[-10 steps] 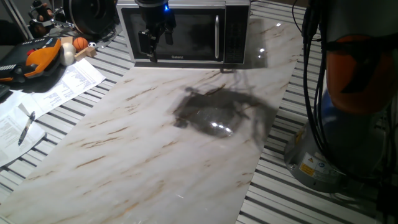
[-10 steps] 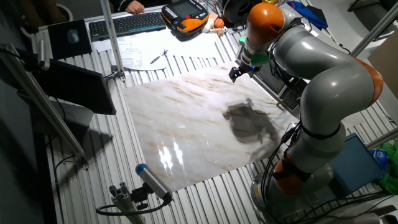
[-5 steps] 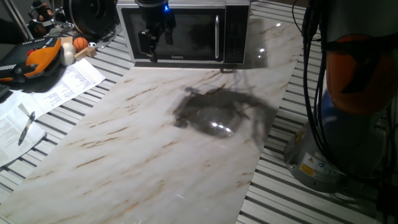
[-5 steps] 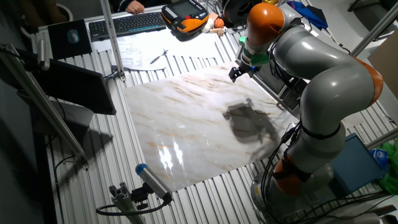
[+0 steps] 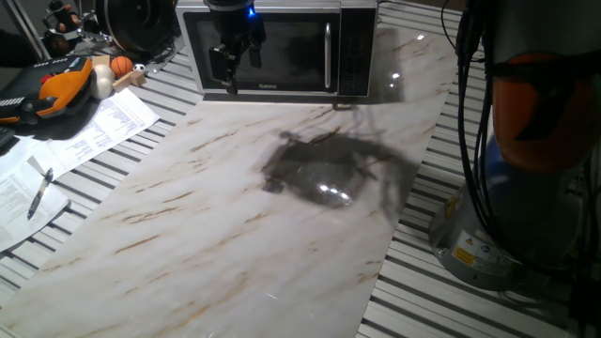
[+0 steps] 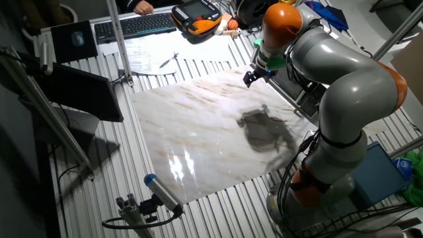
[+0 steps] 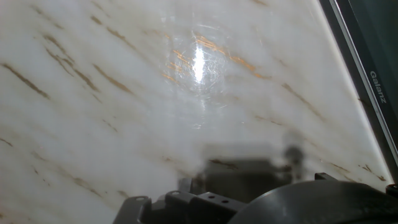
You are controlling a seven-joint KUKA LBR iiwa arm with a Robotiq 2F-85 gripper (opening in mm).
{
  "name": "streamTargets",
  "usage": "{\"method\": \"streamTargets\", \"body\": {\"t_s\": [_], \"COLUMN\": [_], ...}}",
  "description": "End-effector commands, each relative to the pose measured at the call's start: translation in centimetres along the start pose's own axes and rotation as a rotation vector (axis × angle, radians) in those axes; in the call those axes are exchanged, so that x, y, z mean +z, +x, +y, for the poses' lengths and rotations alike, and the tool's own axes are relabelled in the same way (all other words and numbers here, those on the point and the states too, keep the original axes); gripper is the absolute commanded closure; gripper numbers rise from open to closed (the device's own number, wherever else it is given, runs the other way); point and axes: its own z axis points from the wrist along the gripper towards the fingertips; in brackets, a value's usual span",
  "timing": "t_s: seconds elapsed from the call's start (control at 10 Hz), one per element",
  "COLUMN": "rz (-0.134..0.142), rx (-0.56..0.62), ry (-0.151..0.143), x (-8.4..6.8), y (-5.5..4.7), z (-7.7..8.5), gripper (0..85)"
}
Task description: Open the microwave door
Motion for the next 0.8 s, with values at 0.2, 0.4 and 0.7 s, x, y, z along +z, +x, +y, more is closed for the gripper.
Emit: {"method": "streamTargets", "body": {"t_s": [0.2,0.4,0.7], "rz": [0.250,0.251,0.238], "rx": [-0.092,-0.107,-0.071], "ry": [0.044,0.039,0.041], "x": [-0.01,-0.01,0.01], "y": [0.01,0.01,0.05], "z": [0.01,0.00,-0.01], "gripper": [85.0,85.0,85.0]}}
